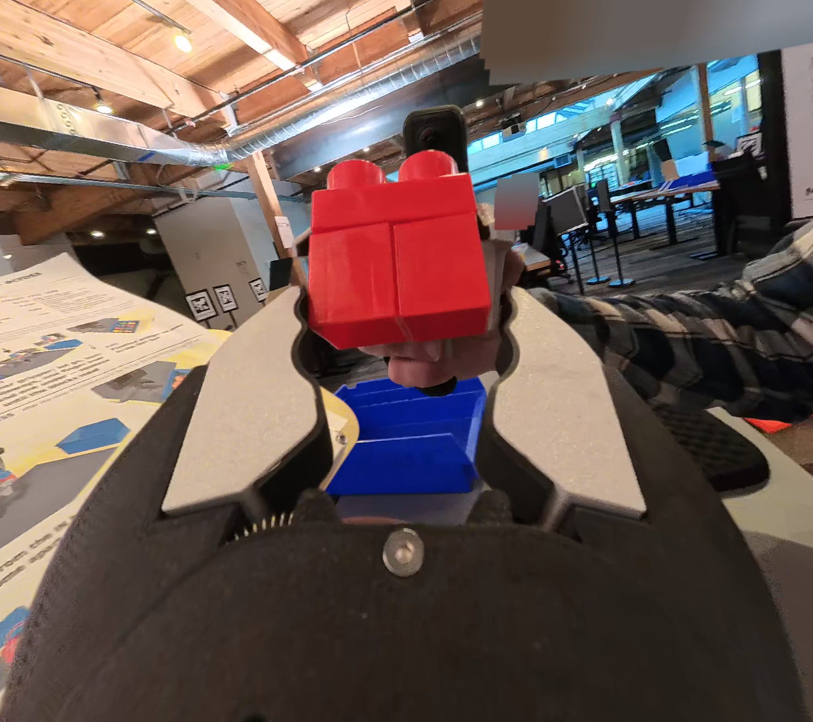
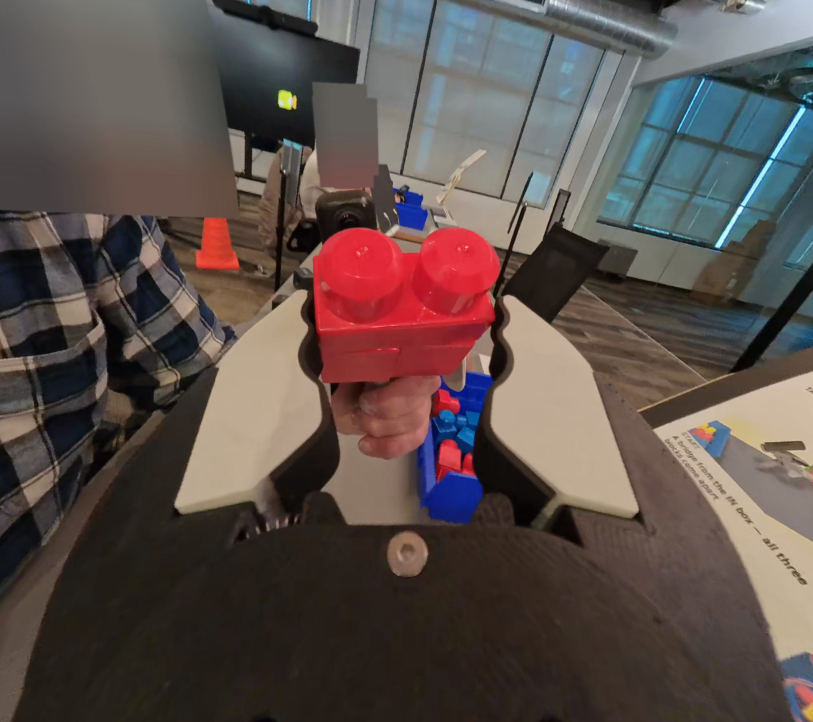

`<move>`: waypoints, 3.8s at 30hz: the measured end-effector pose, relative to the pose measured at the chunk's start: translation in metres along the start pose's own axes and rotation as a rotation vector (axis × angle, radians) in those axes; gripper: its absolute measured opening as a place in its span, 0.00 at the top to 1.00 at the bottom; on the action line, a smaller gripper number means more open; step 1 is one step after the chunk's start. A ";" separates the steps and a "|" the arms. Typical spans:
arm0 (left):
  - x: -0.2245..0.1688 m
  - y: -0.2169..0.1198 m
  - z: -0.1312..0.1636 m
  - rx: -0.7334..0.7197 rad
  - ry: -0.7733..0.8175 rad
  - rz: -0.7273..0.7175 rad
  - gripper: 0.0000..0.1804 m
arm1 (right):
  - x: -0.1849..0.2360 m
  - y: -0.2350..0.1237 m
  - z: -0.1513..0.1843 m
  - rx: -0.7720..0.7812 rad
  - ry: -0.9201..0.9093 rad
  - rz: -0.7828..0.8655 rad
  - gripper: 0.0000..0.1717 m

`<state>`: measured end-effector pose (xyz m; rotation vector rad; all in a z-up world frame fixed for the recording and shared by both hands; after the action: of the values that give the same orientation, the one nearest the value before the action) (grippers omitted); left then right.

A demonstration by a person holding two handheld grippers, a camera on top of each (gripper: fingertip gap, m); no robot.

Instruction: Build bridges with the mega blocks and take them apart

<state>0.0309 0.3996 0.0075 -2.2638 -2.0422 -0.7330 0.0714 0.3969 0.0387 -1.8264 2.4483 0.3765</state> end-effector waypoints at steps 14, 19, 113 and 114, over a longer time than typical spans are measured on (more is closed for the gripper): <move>-0.006 0.000 -0.002 0.045 -0.003 0.074 0.59 | 0.007 -0.011 -0.009 0.048 -0.109 -0.022 0.56; -0.007 0.001 -0.001 0.071 0.045 0.045 0.59 | 0.008 -0.012 -0.009 0.054 -0.085 -0.044 0.57; 0.005 0.002 0.015 -0.011 -0.315 0.157 0.80 | -0.008 -0.035 0.010 0.210 0.090 0.158 0.79; 0.005 0.001 0.015 -0.019 -0.322 0.159 0.80 | -0.008 -0.036 0.010 0.228 0.092 0.154 0.79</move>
<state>0.0371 0.4087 -0.0033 -2.6649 -1.9412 -0.4015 0.1074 0.3970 0.0248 -1.6048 2.5768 0.0181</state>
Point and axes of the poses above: each gripper's, where its closed fingertips meet, y out along the fingers, z out of its underside, x = y × z across the jaws, the point moved 3 cm from there along -y, back along the fingers, and after that the axes turned 9 degrees about z, right-handed, at the moved point
